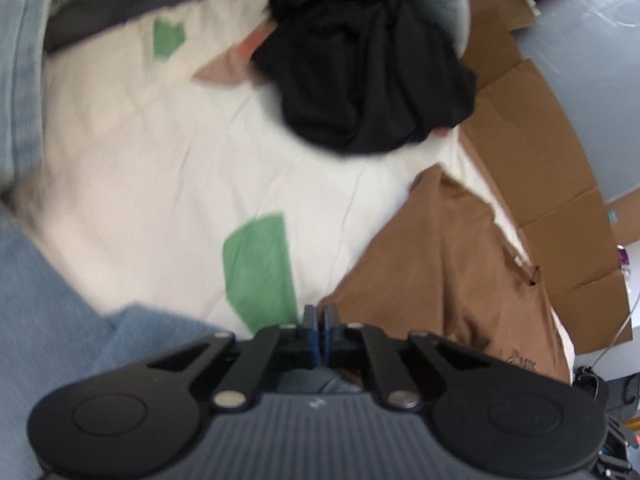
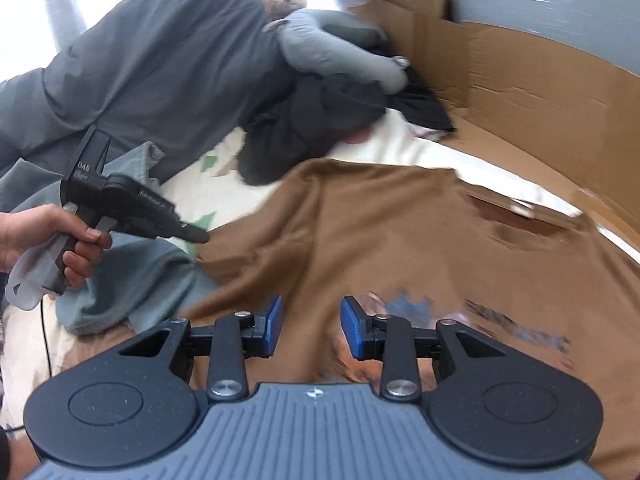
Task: Fold clothes
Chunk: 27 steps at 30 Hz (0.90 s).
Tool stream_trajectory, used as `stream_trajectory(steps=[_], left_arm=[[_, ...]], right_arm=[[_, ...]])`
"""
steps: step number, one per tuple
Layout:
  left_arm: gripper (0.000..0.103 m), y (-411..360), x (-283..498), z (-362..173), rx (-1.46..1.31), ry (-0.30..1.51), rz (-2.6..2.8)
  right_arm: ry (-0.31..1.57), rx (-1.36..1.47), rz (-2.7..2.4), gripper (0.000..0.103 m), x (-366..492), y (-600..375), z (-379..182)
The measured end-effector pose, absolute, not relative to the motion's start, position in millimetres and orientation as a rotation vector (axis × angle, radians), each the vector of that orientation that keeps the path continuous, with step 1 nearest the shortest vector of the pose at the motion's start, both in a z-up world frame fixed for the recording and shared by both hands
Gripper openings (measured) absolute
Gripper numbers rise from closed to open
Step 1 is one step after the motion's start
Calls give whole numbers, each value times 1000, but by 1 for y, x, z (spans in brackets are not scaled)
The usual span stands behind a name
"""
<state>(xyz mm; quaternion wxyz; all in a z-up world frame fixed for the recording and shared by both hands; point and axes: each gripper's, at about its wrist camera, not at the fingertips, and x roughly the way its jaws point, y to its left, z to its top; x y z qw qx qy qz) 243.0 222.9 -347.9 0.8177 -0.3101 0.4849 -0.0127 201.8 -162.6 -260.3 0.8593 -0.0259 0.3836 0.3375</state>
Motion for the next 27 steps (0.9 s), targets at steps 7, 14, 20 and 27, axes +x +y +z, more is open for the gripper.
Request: stream_trajectory(steps=[7,14,20,27], left_arm=[[3,242,254,-312,-652,924,-45],[2,266,259,-301,-663,867,-19],[2,281,252,-309,-669,876,-23],[3,293,249,-312,-703,862,-31]], right_arm=[[829,-113,810,42,222,-94,-267],[920,-99,817,42,253,-48,-282],[1009,-93,783,42,283,-17,-304],[1041,-210,763,42,292,10,-320]])
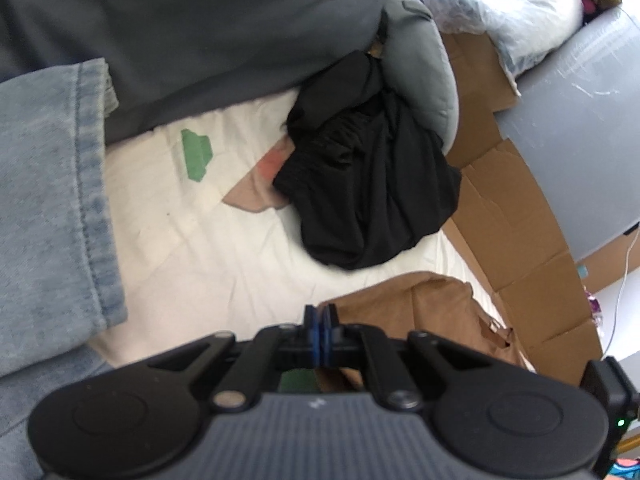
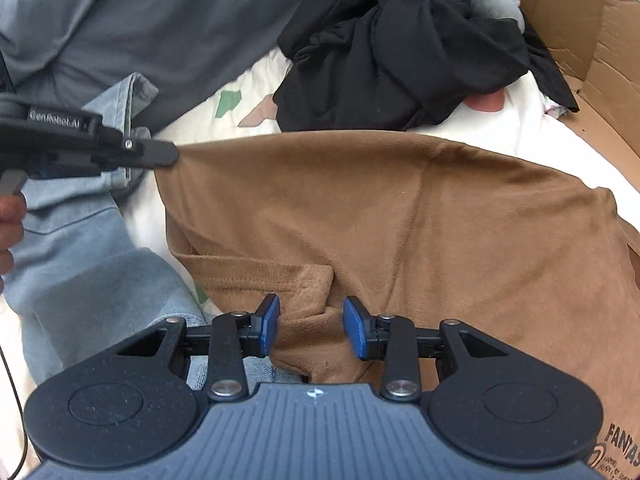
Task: Fold clothes
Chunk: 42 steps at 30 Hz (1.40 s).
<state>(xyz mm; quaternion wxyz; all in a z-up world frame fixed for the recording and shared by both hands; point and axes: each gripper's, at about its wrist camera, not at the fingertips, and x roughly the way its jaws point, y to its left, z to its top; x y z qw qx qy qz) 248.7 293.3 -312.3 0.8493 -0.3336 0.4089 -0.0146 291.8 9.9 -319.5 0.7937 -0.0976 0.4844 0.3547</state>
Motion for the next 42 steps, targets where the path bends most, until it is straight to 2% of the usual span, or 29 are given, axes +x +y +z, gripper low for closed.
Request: stream_trajectory(steps=[2,3,6,14,23,25,26,27,28,30,34,42], left_arm=[[3,296,249,-311,-712,852,-33],[3,298,250,-309,-718,846,-33],[3,306,257,-300,-737,849,-25],[3,316,297,-271,-625,861,-13],[3,326,324,-296,-595,917,52],[5,325,322,-305,-588,921,69],[9,324,319,-310,-587,931,90],[15,323,315,-315,-591,944,110],[27,323,310,-320,-606,959,124],[30,323,297,-322,-637,954,133],[37,320,270,-318,-660,949,127],[38,282,235,-309,-609,1009,-6]], right_arm=[[1029,-224,772,39,288,14,-317],[1022,-231,777,28,286,16,-315],[1000,-207,780,8,281,17,-304],[951,-77,786,4,271,24,-273],[958,-12,828,1,257,49,-283],[981,-20,841,3,251,55,-291],[992,-37,844,4,248,58,-294],[995,-41,847,8,244,58,-295],[993,-32,854,14,241,55,-294],[984,-12,853,44,234,46,-290],[972,21,814,45,219,25,-278],[963,22,694,44,219,-4,-272]])
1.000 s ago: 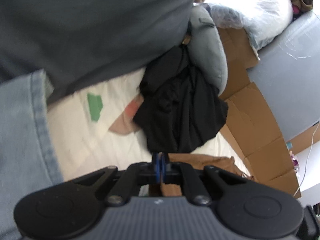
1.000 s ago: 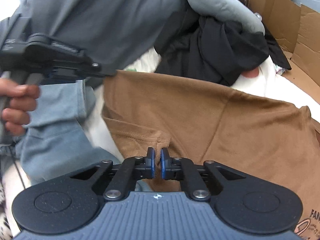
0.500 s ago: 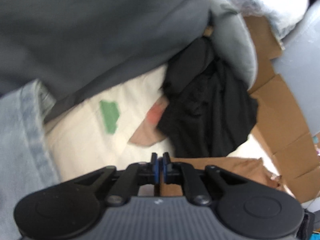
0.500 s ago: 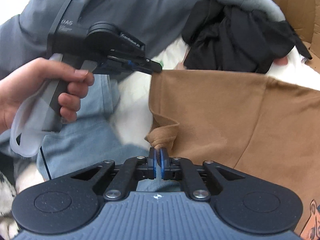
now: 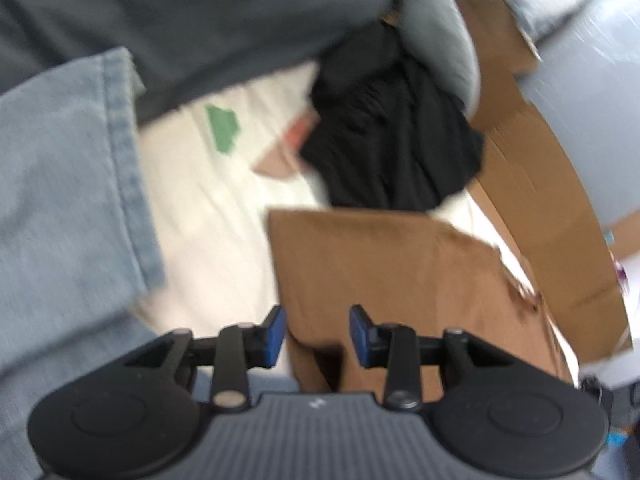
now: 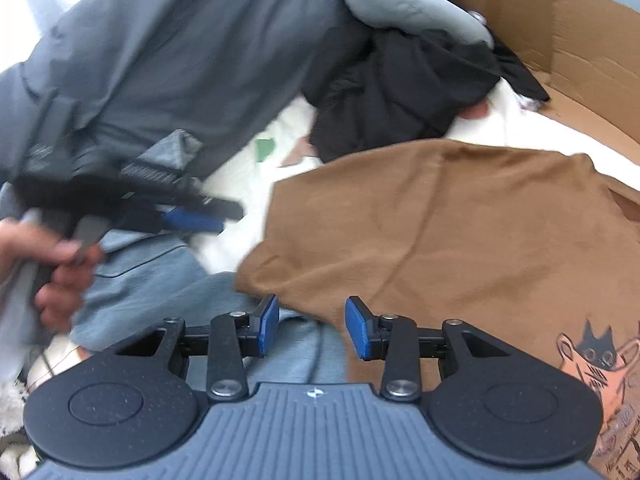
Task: Fold clothes
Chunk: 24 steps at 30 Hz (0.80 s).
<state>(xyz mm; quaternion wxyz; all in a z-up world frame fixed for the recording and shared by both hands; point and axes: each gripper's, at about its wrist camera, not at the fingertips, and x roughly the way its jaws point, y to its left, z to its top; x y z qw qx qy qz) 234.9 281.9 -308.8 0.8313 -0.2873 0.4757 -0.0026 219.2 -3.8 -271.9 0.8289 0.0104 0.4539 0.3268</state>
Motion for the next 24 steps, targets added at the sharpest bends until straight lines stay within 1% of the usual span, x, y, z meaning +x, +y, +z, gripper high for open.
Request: stream_trajectory(steps=[1,2,3,4,6,7,8,10,11,13,17,20,23,24], left_arm=[[42,276,234,-311,-606,1017,-11],[52,271,233,-314,-602,1026,-17],[57,266,232,-317,-600,1036,-22],[58,262,233,-321,-600,1049,-24],[50,256,233,-328,-591,1071,-41],[38,254,232,-329,-575,1080,-46],[20,252,231,-331,-554,1094,-40],[3,252,227,-336,-523,1135,-7],[3,252,224,-340,-517,1155,8],[0,252,218,-347,-508,1182,25],[0,254,213,-340,-482,1170,40],[1,259,217,-323,-465,1115,47],[7,261,225,-309,-473,1034,20],[7,259,228,-308,-483,1013,-4]], right_arm=[[969,18,684,44,222,-5,-274],[971,9,672,44,224,-5,-276],[972,5,663,43,226,-6,-279],[972,8,655,43,229,-6,-281],[973,15,632,42,234,-7,-284],[976,21,621,41,237,-6,-285],[981,26,615,39,239,-4,-287],[993,36,604,39,244,0,-290],[1002,29,603,39,246,3,-293],[1022,14,600,39,248,8,-300],[1064,-9,591,39,249,11,-311],[1050,9,596,39,249,7,-305],[1017,38,594,39,251,5,-297],[1007,38,595,39,253,7,-296]])
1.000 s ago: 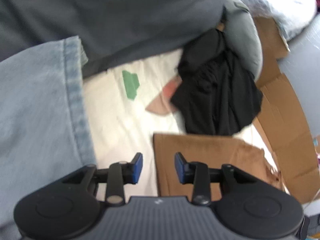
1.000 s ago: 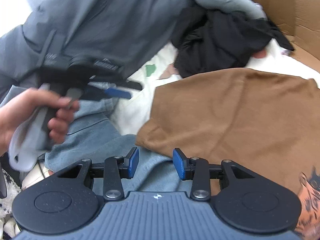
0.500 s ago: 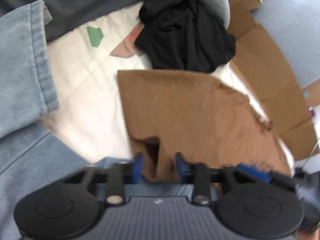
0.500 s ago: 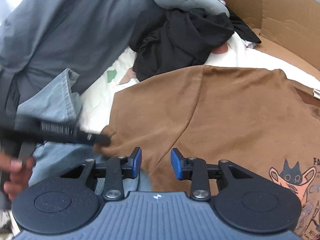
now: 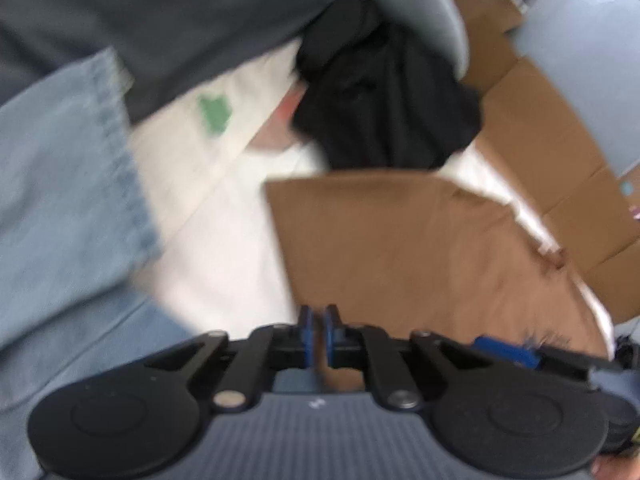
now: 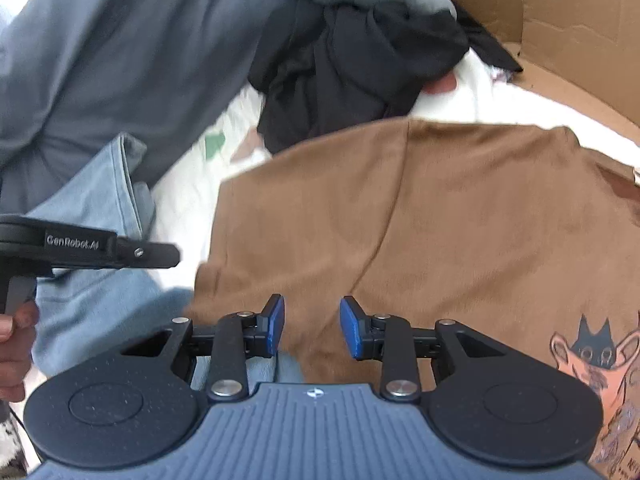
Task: Fold clothes
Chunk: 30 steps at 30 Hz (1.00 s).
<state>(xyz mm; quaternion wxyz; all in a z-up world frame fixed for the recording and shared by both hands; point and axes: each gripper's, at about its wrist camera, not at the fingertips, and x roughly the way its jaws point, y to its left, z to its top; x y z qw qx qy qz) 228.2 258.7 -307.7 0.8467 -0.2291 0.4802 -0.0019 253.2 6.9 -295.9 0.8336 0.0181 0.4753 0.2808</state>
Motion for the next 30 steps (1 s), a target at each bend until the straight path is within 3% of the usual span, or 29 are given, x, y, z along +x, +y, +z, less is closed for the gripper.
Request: stream_trajectory(steps=[4,13,18,27,30], left_arm=[[7,241,245,-315,-479,977,-101],[2,234,240,-360,-374,1113,-34],[3,230,237,-344,-249,1096,9],[8,230,255,-312,-281,998,-12],[14,216,267,-308,-271,981,-50]], right_arm=[[984,35,606,38,262,17,-298],[1024,-34,628,36,252,39,-334],[1045,45,704,34,257,32,-323],[984,106,590,35,265,-35,-280],[982,123,525,36,272,-68,-271]])
